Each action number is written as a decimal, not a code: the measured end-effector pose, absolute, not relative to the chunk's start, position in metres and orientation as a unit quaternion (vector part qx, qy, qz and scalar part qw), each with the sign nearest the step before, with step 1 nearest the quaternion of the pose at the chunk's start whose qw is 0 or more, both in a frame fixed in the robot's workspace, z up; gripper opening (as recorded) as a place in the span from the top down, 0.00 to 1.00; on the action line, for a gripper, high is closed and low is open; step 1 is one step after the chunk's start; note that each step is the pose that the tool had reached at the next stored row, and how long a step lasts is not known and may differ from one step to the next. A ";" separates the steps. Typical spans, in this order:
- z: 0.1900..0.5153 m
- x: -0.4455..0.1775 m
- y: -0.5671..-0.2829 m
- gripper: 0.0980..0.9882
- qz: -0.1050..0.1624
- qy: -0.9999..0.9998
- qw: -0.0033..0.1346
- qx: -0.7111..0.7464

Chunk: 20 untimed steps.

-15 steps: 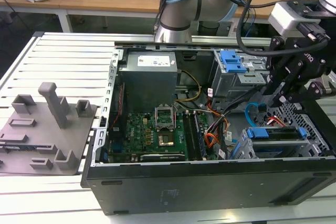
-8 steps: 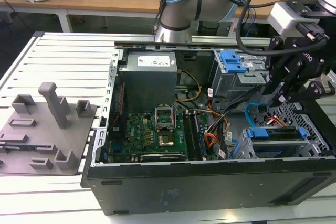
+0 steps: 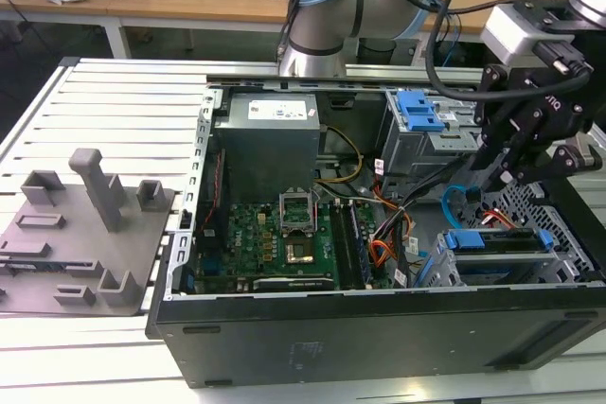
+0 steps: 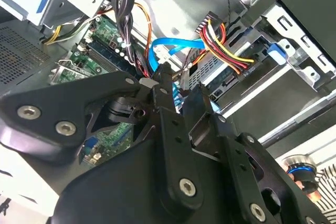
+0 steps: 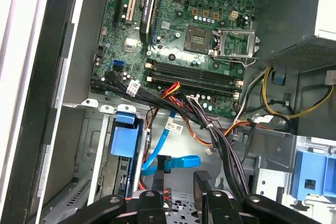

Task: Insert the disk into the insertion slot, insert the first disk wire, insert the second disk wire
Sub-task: 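Insert the second disk wire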

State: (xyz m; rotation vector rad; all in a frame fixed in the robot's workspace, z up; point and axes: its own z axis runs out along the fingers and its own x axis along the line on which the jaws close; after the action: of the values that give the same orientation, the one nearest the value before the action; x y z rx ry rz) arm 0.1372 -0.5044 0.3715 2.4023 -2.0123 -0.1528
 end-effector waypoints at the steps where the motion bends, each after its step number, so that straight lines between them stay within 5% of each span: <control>1: 0.371 0.137 -0.504 0.70 -0.048 -0.641 0.003 0.766; 7: 0.370 0.129 -0.504 0.70 -0.016 -0.642 0.041 0.765; 20: 0.358 0.124 -0.499 0.70 -0.006 -0.642 0.052 0.765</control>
State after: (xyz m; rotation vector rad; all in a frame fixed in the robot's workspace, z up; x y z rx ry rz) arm 0.1239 -0.4992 0.3575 2.3263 -1.9535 -0.0191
